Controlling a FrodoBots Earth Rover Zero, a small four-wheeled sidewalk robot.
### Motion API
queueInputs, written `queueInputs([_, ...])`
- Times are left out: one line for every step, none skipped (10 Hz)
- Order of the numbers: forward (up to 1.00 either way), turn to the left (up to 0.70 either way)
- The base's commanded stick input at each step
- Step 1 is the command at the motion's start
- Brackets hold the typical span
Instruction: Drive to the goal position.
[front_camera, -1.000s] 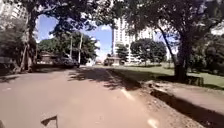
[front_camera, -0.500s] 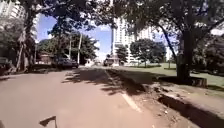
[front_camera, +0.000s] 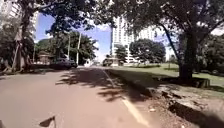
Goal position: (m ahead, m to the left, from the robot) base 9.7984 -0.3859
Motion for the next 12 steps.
queueInputs([0.7,0.0])
queueInputs([0.7,0.0])
queueInputs([0.7,0.0])
queueInputs([0.7,0.0])
queueInputs([0.7,0.0])
queueInputs([0.7,0.0])
queueInputs([0.7,0.0])
queueInputs([0.7,0.0])
queueInputs([0.7,0.0])
queueInputs([0.7,0.0])
queueInputs([0.7,0.0])
queueInputs([0.7,0.0])
